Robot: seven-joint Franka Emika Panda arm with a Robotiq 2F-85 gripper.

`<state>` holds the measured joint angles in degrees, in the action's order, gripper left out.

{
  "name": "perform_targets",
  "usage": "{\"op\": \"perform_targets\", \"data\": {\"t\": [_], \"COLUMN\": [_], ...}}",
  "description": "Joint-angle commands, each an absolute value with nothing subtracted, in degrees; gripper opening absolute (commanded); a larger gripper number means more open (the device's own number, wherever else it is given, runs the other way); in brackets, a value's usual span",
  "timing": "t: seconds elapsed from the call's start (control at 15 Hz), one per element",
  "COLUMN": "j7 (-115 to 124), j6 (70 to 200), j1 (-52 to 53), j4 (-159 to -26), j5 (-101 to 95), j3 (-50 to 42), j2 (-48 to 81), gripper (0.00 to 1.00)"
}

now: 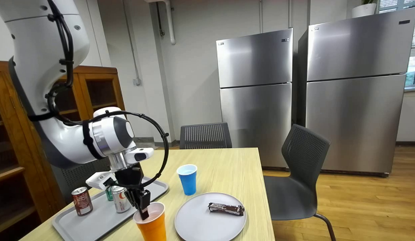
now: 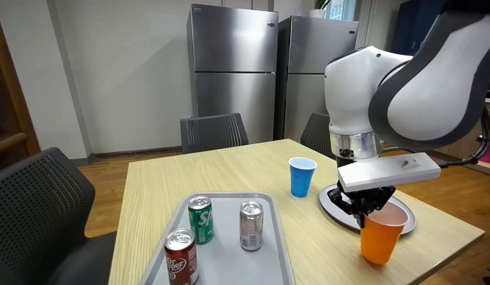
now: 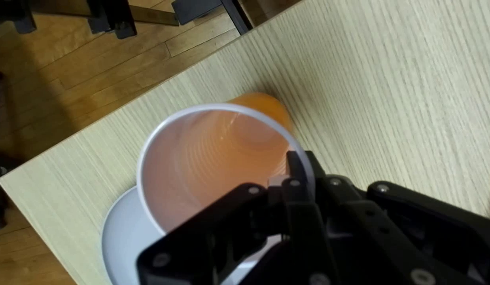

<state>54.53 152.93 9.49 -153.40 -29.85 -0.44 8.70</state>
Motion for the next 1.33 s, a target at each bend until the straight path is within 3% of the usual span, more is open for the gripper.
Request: {"op": "perform_targets", "data": {"t": [0.0,0.13,0.2,0.33,0.87,1.27], "j7": [57.7,57.9,58.0,58.0,55.2,52.3], "j6": [153.7,153.7,153.6,153.6,153.1,152.2], "j1": [10.5,10.6,10.7,10.7,9.4,6.9], "j4": [-152.8,-152.7,-152.6,-152.6,-152.3,-150.9], "j5": [-32.0,-31.9,-31.7,-31.3,-27.6,-20.7], "j3": [-1.6,-2.0,-2.1,-2.3,-1.8,-1.9], "j2": [10.0,10.3,10.4,10.2,6.3,3.4], "gripper": [0.01,0.01,0.29,0.36,0.96,1.0]}}
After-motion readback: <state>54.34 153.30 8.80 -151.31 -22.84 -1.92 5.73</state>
